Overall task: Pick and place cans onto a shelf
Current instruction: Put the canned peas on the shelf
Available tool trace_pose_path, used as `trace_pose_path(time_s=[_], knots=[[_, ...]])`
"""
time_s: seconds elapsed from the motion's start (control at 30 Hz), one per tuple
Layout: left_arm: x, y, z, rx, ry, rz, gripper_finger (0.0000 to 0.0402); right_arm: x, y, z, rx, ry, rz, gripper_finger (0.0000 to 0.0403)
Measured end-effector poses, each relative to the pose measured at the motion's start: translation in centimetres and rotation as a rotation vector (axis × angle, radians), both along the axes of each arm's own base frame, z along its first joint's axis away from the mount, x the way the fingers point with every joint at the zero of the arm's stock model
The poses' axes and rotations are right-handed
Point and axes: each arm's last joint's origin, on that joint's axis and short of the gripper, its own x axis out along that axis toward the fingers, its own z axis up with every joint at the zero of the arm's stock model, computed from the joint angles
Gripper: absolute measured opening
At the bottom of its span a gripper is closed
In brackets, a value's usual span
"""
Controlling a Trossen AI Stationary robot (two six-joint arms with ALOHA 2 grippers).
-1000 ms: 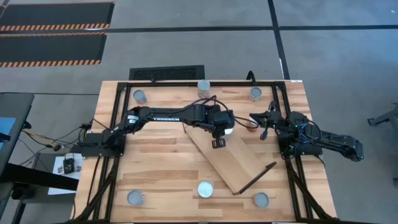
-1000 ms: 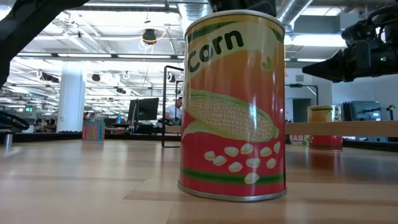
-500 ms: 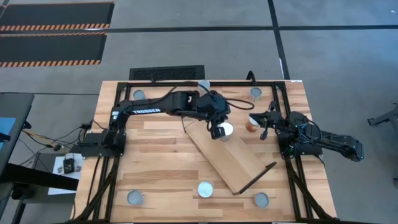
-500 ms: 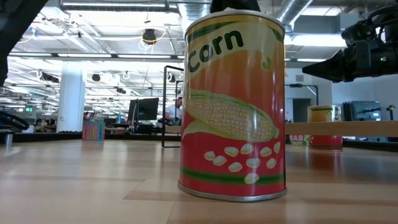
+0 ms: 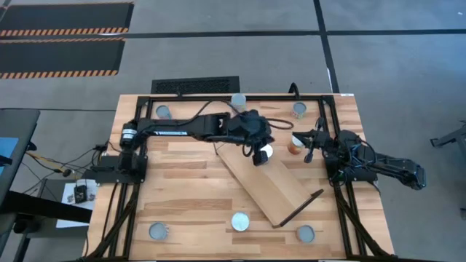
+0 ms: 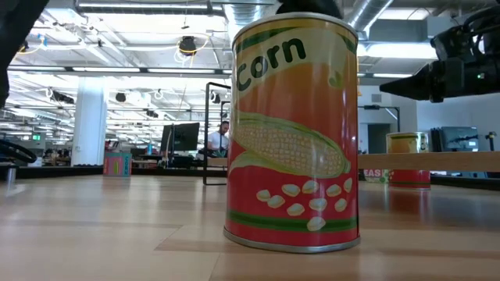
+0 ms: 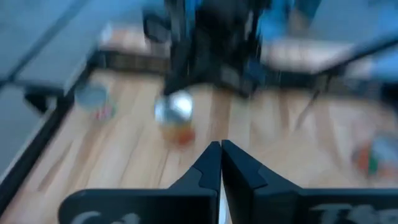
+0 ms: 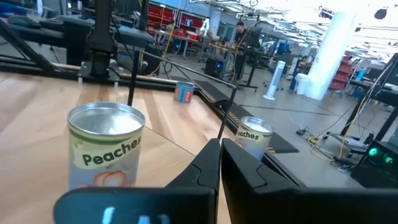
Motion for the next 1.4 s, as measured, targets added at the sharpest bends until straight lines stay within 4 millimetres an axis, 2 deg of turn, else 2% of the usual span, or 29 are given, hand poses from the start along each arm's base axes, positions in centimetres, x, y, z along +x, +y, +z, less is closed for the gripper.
trace_pose_path(time_s=[0.13, 0.33, 0.53, 0.83, 0.97, 1.03, 1.1, 1.27, 1.4], knots=[[-1.0, -0.2, -0.9, -0.055, -0.214, 0.007, 0.0000, 0.0, 0.0, 0.1, 0.115, -0.054, 0.003, 0.0038], [-5.3, -0.4, -1.4, -0.107, -0.428, 0.059, 0.0000, 0.0, 0.0, 0.3, 0.419, -0.207, 0.011, 0.0038], [-11.5, -0.1, -1.4, -0.069, -0.478, 0.112, 0.0000, -0.1, 0.0, 0.8, 0.669, -0.361, 0.030, 0.0038], [-21.2, 2.4, -0.3, -0.052, -0.560, 0.135, 0.0000, -0.7, -0.5, 2.7, 0.614, -0.611, -0.068, 0.0038], [-24.1, 3.9, -1.2, -0.092, -0.469, 0.249, 0.0000, -0.9, -0.7, 3.5, 0.580, -0.598, -0.113, 0.0020], [-25.0, 4.3, -1.8, -0.104, -0.437, 0.321, 0.0000, -0.9, -0.9, 3.8, 0.585, -0.534, -0.155, 0.0009], [-25.5, 4.4, -2.1, -0.102, -0.457, 0.371, 0.0000, -0.9, -1.1, 4.2, 0.613, -0.433, -0.215, 0.0009], [-26.0, 3.9, -4.3, -0.096, -0.488, 0.407, 0.0000, -0.6, -1.6, 5.8, 0.666, -0.160, -0.353, 0.0005], [-26.5, 3.7, -6.3, -0.112, -0.537, 0.401, 0.0000, 0.6, -2.4, 7.6, 0.711, 0.027, -0.442, 0.0007]])
